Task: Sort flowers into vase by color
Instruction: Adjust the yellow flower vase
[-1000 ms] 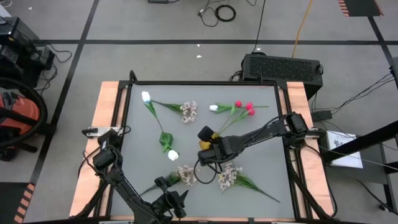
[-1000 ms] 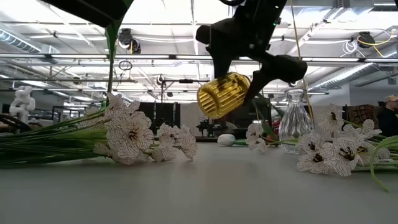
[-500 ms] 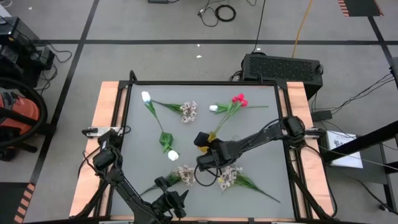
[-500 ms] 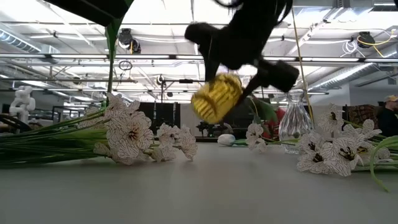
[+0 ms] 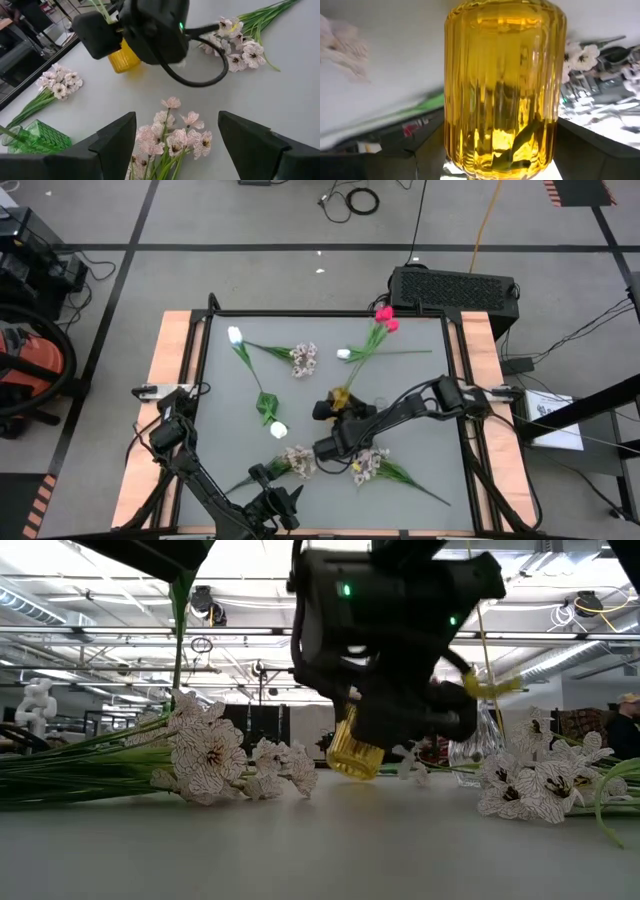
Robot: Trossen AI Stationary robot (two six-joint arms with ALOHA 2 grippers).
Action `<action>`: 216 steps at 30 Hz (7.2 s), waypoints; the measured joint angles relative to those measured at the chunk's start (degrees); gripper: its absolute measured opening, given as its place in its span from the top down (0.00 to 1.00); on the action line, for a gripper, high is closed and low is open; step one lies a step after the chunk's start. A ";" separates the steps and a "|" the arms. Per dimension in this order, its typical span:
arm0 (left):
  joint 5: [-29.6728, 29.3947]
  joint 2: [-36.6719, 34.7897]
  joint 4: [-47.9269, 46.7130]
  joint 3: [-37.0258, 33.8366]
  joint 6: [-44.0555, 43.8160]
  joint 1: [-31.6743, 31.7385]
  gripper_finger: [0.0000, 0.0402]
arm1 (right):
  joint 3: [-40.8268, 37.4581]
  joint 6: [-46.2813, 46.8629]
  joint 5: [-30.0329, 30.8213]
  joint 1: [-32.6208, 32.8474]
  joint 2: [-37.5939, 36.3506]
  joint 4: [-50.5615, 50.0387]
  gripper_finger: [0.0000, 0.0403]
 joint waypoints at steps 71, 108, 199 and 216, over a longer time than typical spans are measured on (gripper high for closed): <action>-4.79 1.60 4.45 0.00 2.73 -3.34 0.29 | 0.02 -0.79 -10.71 4.50 0.81 18.89 0.20; 2.75 1.64 4.52 -6.54 2.15 -4.40 0.29 | 0.02 98.80 -43.08 -0.54 -15.21 26.42 0.08; -1.92 1.57 2.56 -7.85 1.05 -14.10 0.29 | -0.87 145.16 9.05 9.20 -2.12 21.99 0.28; -10.61 1.55 3.38 -15.89 -9.44 -10.91 0.29 | -0.83 141.36 22.92 11.01 4.69 32.73 0.28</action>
